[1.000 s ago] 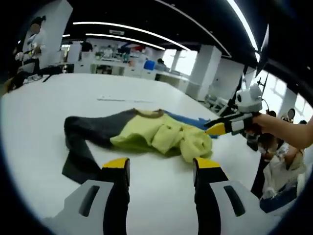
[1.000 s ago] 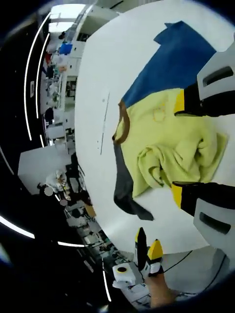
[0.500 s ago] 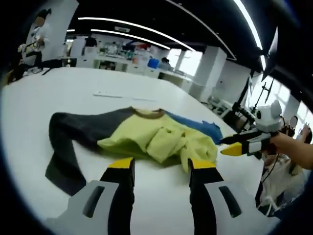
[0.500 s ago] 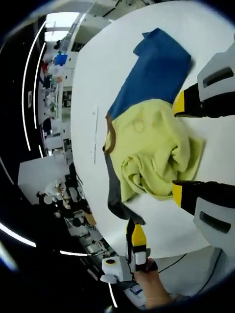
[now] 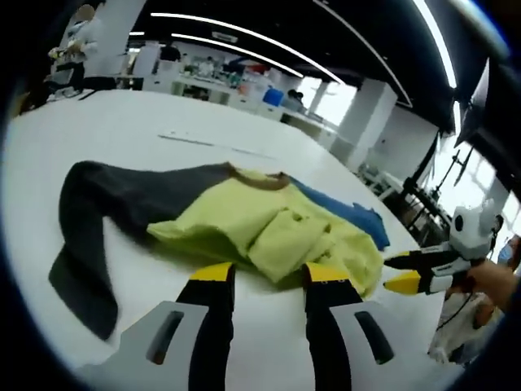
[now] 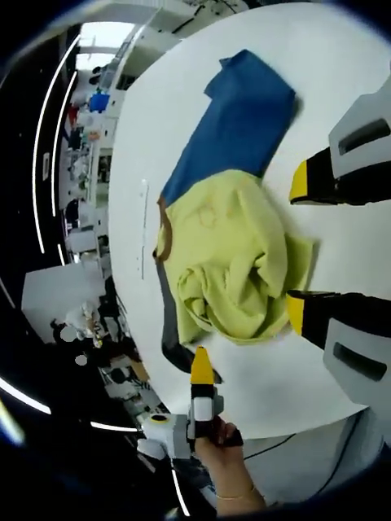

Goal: Fold the garment on the visible template until the final outline fits inside the template.

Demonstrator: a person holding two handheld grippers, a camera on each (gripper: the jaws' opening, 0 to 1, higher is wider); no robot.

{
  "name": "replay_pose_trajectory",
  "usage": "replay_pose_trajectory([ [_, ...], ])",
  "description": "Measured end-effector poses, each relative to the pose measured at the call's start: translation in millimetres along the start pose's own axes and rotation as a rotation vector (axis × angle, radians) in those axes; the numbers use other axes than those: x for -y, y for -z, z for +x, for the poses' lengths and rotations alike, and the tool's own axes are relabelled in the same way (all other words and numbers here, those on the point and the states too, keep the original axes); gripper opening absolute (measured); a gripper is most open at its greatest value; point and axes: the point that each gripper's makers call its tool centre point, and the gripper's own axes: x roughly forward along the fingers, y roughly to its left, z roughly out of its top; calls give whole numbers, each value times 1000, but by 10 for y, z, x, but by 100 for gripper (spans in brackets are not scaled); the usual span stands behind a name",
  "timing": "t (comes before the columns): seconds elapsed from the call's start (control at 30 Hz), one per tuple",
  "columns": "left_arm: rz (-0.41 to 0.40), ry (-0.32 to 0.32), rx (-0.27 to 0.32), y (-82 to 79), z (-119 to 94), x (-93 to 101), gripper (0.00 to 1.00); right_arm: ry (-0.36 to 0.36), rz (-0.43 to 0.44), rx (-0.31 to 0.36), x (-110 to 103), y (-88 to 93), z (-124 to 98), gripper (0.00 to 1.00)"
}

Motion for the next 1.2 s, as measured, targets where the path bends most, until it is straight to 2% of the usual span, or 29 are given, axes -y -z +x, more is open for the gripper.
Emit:
replay_pose_trajectory([
  [0.27,-100,-26,-41,133,146,-75,23,11,-13,-6,-63,62,67,31],
  [0.47,-136,-14,-28,141,186,-80,17,21,-22,-12,-89,108,116,25],
  [0.57,-170,-9,-42,168,208,-70,12,33,-42,-18,-108,126,145,23],
  [0.63,-170,3,-40,168,214,-44,8,44,-54,-26,-108,144,155,22],
  [0.77,-176,9,-51,194,237,-29,8,59,-58,-34,-100,174,176,19],
  [1.0,-240,5,-59,222,275,-36,6,100,-69,-41,-48,194,188,13],
  [1.2,-211,-17,-75,279,266,-5,1,115,-67,-42,-40,197,189,6],
])
